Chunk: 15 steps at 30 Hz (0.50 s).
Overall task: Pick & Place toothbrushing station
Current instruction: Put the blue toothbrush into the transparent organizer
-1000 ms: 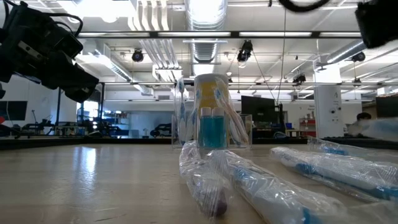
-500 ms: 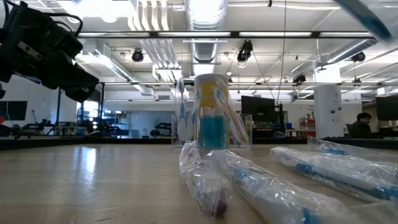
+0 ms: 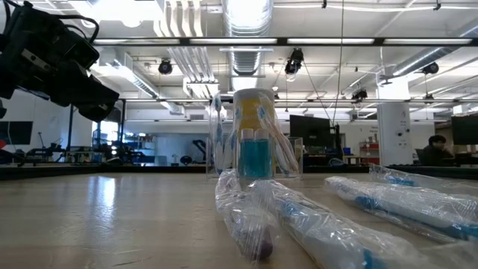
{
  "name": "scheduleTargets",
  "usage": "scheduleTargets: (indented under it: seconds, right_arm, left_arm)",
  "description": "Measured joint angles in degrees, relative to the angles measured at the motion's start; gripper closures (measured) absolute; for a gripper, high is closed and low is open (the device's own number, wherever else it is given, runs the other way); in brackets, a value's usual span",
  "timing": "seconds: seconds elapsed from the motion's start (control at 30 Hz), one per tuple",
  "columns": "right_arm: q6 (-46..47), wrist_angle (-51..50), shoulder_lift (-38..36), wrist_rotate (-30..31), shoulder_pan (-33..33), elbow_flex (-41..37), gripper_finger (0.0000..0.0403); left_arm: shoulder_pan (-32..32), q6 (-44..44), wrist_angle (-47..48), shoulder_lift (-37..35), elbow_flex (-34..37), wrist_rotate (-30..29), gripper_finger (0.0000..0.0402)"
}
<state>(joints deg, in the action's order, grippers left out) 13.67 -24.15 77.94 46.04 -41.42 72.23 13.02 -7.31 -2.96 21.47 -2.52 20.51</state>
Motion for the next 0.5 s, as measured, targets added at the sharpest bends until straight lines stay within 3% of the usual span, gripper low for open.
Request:
scheduleTargets:
  seconds: [0.2,0.4,0.5]
  right_arm:
    - [-5.6,9.8,-9.1,-4.9,0.6,-9.3,0.0394]
    - [-8.8,20.4,-20.5,-7.9,1.3,-23.8,0.0394]
    - [-10.0,26.3,-26.2,-12.6,1.9,-31.2,0.0394]
  left_arm:
    - [0.0,0.8,0.0,0.0,0.0,0.0,0.039]
    - [0.0,1.3,0.0,0.0,0.0,0.0,0.039]
    - [0.0,1.3,0.0,0.0,0.0,0.0,0.039]
